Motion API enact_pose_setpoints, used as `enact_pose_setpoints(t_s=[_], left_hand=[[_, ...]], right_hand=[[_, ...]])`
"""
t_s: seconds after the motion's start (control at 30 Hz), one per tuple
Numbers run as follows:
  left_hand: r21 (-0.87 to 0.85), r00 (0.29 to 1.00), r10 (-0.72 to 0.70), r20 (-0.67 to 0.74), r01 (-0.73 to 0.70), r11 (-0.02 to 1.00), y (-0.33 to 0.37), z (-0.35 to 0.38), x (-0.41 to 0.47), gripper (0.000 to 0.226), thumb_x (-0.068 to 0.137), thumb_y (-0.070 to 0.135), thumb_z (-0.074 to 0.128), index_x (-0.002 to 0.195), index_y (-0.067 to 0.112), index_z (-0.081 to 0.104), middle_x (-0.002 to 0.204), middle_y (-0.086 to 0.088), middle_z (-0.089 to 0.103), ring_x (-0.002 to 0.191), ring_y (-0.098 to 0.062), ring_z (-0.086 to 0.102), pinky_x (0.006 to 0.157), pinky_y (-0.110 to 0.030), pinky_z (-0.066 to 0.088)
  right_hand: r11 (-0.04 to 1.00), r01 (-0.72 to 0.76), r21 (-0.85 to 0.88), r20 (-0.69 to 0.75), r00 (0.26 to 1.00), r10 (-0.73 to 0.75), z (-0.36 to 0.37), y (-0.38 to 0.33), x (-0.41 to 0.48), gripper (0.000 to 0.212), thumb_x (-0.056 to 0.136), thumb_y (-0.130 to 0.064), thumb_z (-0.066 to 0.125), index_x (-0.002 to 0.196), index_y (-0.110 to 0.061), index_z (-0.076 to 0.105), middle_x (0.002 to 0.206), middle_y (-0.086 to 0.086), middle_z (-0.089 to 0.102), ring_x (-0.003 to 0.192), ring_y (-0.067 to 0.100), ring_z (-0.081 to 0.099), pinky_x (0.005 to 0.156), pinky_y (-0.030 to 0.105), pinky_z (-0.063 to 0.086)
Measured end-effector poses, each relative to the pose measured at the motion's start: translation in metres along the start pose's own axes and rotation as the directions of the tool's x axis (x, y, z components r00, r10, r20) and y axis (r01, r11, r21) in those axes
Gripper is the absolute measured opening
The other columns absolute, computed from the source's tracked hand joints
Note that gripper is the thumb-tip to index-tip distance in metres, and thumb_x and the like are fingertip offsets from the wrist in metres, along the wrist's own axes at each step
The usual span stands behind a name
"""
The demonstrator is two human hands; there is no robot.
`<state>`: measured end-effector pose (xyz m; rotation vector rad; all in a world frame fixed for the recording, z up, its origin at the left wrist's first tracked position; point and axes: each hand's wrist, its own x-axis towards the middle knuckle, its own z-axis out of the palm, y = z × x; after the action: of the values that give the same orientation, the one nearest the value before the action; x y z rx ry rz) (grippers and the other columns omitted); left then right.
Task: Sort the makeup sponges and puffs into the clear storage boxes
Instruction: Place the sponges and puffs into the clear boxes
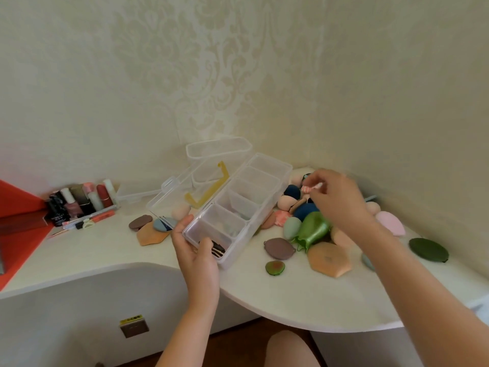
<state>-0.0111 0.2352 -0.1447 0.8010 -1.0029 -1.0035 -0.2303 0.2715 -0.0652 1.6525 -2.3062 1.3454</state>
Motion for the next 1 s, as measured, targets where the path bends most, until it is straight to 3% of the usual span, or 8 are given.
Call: enact_pose_setpoints(t_s=[0.23,0.47,0.57,0.67,0.73,0.8,0.9,1.0], left_hand=[[-0.006,1.000,0.008,-0.016,-0.009,1.000,-0.001,0.001,0.000,0.053,0.083,-0.014,0.041,0.119,0.025,0.047,0.117,0.004,0.054,0.100,0.001,0.056,0.076,-0.010,0.048],[-0.009,1.000,0.001,-0.031,-0.001,1.000,-0.004,0.001,0.002,0.055,0.083,-0.015,0.041,0.115,0.029,0.049,0.111,0.009,0.056,0.096,0.004,0.057,0.080,-0.016,0.046],[-0.008,1.000,0.009,-0.026,-0.009,1.000,-0.004,0.001,0.001,0.055,0.084,-0.015,0.042,0.115,0.030,0.048,0.113,0.008,0.055,0.096,0.005,0.057,0.075,-0.011,0.047],[-0.015,1.000,0.007,-0.022,-0.007,1.000,-0.004,0.001,0.001,0.054,0.084,-0.015,0.041,0.119,0.025,0.047,0.114,0.005,0.055,0.095,0.005,0.058,0.074,-0.009,0.047],[-0.018,1.000,0.010,-0.023,-0.010,1.000,-0.003,0.001,0.000,0.054,0.083,-0.016,0.041,0.118,0.025,0.047,0.115,0.005,0.055,0.096,0.003,0.058,0.076,-0.012,0.048],[-0.022,1.000,0.006,-0.026,-0.006,1.000,-0.002,0.001,0.000,0.055,0.083,-0.016,0.041,0.115,0.029,0.048,0.116,0.005,0.055,0.100,-0.001,0.058,0.078,-0.015,0.049],[-0.026,1.000,0.012,-0.027,-0.012,1.000,0.000,0.003,-0.001,0.053,0.083,-0.017,0.041,0.117,0.024,0.047,0.116,0.003,0.054,0.097,0.002,0.057,0.075,-0.011,0.047],[-0.035,1.000,0.021,-0.022,-0.022,0.999,0.002,0.004,-0.004,0.051,0.084,-0.016,0.040,0.114,0.025,0.047,0.116,0.001,0.054,0.095,0.002,0.057,0.075,-0.014,0.048]], right_hand=[[0.902,-0.166,-0.398,0.045,0.979,0.199,0.004,0.042,0.018,0.024,0.086,-0.022,0.060,0.109,-0.014,0.063,0.102,0.012,0.066,0.093,0.030,0.060,0.074,0.035,0.048],[0.885,-0.104,-0.453,0.133,0.974,0.182,0.006,0.052,0.025,0.024,0.086,-0.019,0.058,0.108,-0.017,0.068,0.097,0.011,0.068,0.089,0.030,0.062,0.069,0.032,0.046],[0.934,-0.083,-0.347,-0.010,0.996,0.085,-0.006,0.039,0.023,0.025,0.088,-0.017,0.057,0.110,-0.018,0.068,0.093,0.012,0.069,0.086,0.031,0.063,0.068,0.032,0.046],[0.999,0.026,0.019,-0.140,0.990,-0.023,-0.020,0.005,0.013,0.024,0.086,-0.019,0.063,0.110,-0.021,0.067,0.090,0.003,0.070,0.085,0.018,0.065,0.071,0.027,0.049],[0.981,0.085,0.176,-0.079,0.994,-0.071,-0.024,-0.022,0.004,0.034,0.077,-0.033,0.074,0.110,-0.027,0.067,0.087,-0.008,0.069,0.083,0.004,0.065,0.072,0.013,0.048],[0.949,0.159,0.271,-0.014,0.987,-0.161,-0.021,-0.046,-0.007,0.040,0.072,-0.047,0.072,0.107,-0.028,0.068,0.087,-0.013,0.069,0.083,0.002,0.065,0.075,0.019,0.051],[0.900,0.313,0.304,0.008,0.944,-0.331,-0.004,-0.072,-0.023,0.019,0.084,-0.028,0.068,0.103,-0.027,0.068,0.082,-0.020,0.065,0.072,0.005,0.062,0.071,0.021,0.051],[0.895,0.393,0.209,0.119,0.898,-0.423,0.023,-0.088,-0.036,0.036,0.086,-0.021,0.065,0.119,-0.029,0.053,0.083,-0.016,0.057,0.065,0.009,0.058,0.061,0.019,0.047]])
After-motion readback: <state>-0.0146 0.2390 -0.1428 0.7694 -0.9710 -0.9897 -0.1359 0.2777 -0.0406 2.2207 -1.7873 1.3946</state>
